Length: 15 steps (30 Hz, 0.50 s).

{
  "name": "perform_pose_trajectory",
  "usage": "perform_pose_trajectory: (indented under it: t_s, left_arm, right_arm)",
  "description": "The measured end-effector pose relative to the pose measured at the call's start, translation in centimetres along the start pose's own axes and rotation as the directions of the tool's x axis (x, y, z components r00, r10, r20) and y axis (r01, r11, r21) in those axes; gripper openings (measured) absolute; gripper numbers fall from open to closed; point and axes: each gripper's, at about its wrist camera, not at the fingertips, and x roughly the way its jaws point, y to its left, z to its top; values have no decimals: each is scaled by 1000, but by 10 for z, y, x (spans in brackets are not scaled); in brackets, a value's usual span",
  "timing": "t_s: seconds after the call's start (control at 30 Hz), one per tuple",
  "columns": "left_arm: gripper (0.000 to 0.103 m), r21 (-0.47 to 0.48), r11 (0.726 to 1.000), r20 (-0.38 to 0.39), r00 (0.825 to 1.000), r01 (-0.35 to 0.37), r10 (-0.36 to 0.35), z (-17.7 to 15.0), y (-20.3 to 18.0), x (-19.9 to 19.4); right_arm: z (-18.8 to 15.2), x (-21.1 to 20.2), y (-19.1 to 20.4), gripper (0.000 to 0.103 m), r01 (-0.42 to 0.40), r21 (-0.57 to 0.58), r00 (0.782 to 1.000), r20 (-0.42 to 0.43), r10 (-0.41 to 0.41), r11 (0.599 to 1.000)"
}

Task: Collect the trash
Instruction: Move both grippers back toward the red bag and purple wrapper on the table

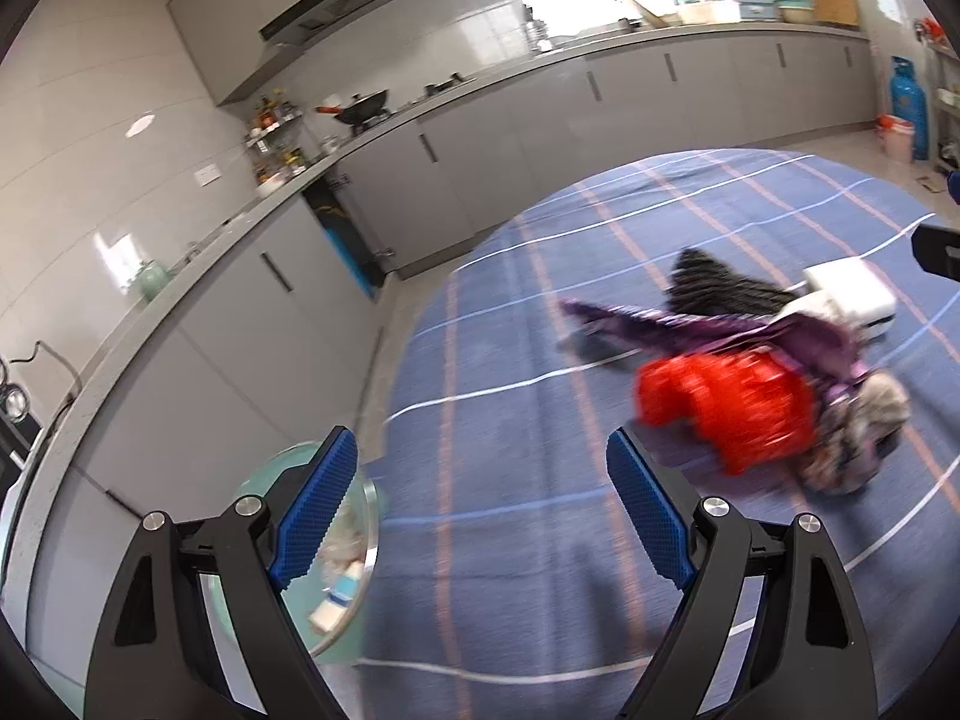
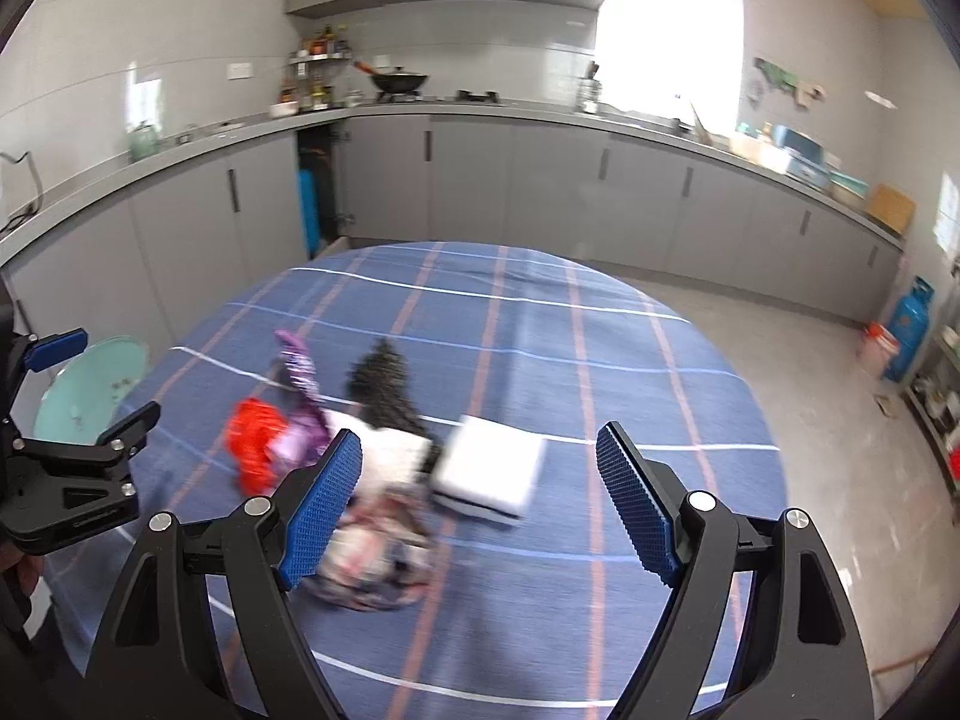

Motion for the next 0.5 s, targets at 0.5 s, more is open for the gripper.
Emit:
perform_pose_trajectory:
  t_s: [0.5]
  left_arm:
    - [82, 78, 983, -24, 986, 165, -164, 18, -76, 16]
  right_arm:
    - [-34, 19, -42, 80, 74, 56, 996, -58, -70, 996]
